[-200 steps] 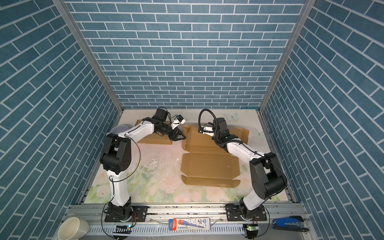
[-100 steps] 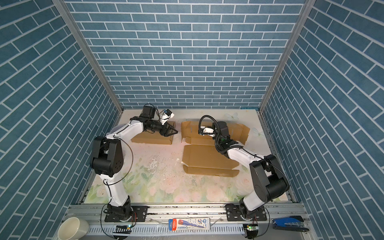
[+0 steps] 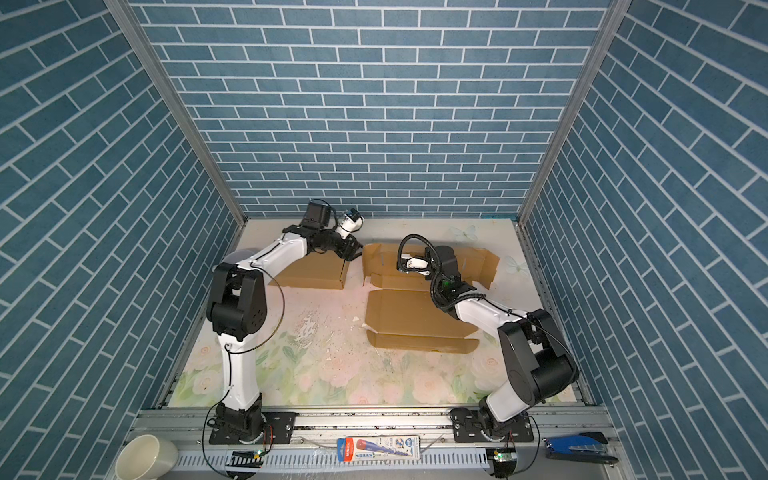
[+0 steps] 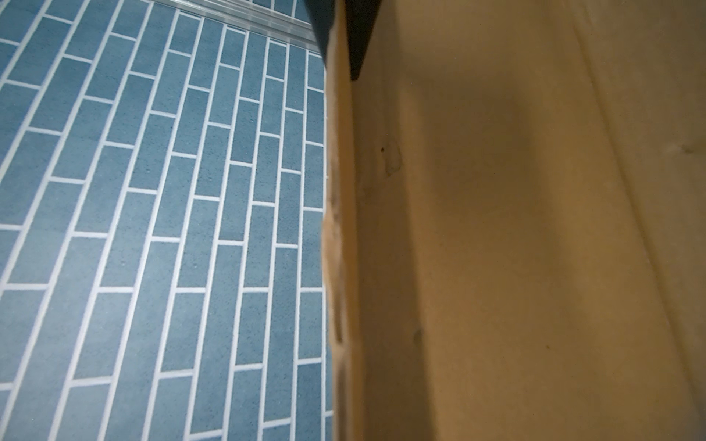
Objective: Fold the paper box
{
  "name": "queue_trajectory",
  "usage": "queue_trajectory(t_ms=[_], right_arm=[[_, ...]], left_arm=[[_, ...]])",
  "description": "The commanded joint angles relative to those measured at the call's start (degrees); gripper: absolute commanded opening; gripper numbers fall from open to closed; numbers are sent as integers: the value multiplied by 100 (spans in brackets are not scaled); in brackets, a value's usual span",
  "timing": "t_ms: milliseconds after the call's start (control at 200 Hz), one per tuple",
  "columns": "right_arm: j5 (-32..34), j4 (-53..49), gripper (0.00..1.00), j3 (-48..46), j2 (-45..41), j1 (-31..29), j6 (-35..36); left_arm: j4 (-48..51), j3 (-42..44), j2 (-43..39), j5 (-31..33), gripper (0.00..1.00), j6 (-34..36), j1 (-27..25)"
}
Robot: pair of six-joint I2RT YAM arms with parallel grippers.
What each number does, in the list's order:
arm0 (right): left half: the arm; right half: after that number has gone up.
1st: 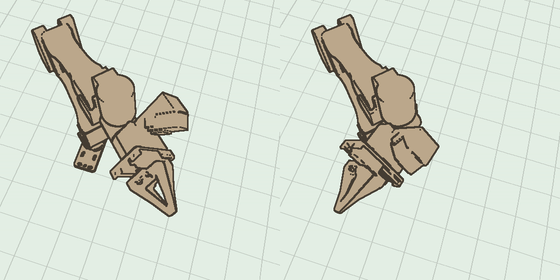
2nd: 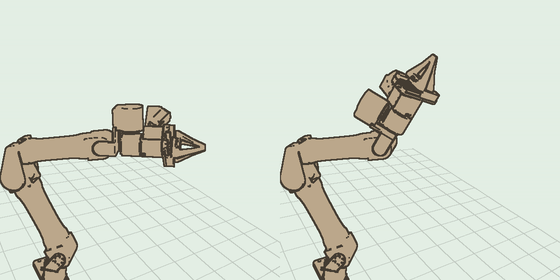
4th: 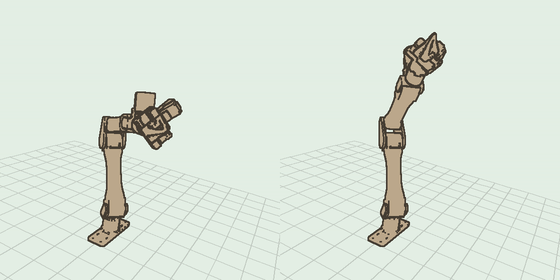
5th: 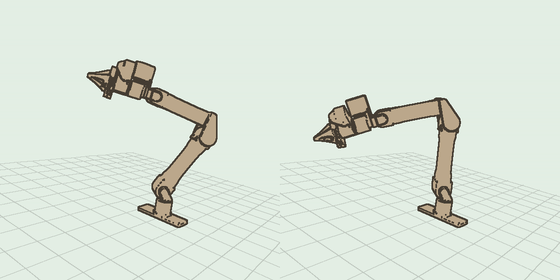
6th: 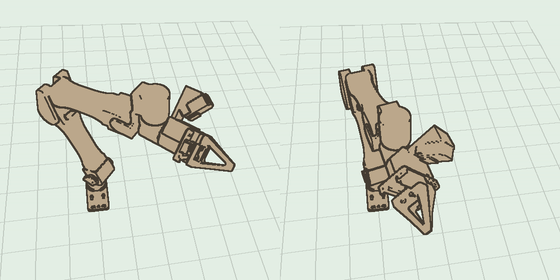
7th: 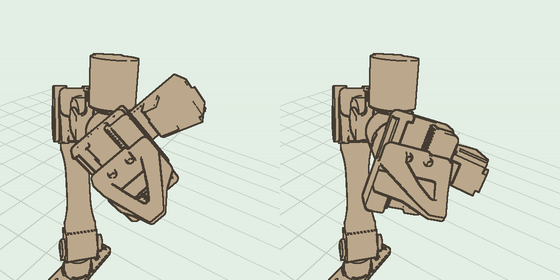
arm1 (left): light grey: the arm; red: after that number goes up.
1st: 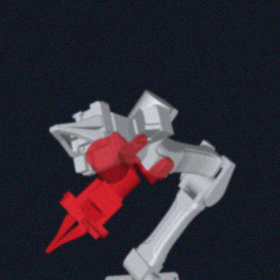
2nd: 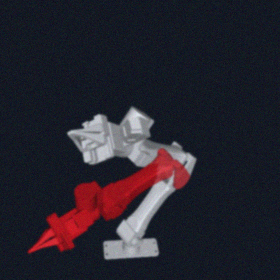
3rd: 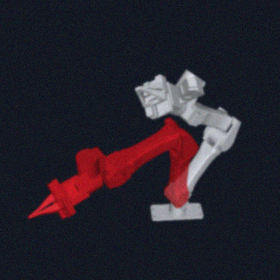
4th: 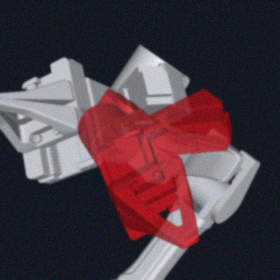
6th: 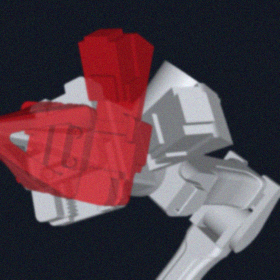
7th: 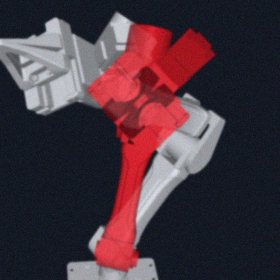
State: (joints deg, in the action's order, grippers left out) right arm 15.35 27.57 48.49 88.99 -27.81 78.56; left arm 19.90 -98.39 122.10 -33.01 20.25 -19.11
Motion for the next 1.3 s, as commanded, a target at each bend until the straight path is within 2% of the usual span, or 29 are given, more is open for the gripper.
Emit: queue_trajectory(t_ms=[0,130,245,330,610,930,1140,1295], right_arm=[[-59,198,0,-77,-51,6,274],[-57,121,0,10,-10,29,224],[-85,80,0,72,20,24,179],[-110,62,0,107,62,30,155],[-120,-32,0,147,101,19,115],[-130,-94,0,126,124,13,27],[-155,-193,0,112,98,20,-13],[-178,-261,0,117,69,26,-43]], left_arm=[[-21,4,114,275,76,296,-2],[12,419,-205,-208,76,686,-140],[480,585,-405,-164,76,1107,-259],[729,593,-416,-274,76,1152,-284],[907,378,-162,-569,76,1010,-455],[-44,872,-427,-578,66,364,-454],[337,1182,-1105,-518,76,448,-393],[480,1370,-1490,-654,81,470,-12]])
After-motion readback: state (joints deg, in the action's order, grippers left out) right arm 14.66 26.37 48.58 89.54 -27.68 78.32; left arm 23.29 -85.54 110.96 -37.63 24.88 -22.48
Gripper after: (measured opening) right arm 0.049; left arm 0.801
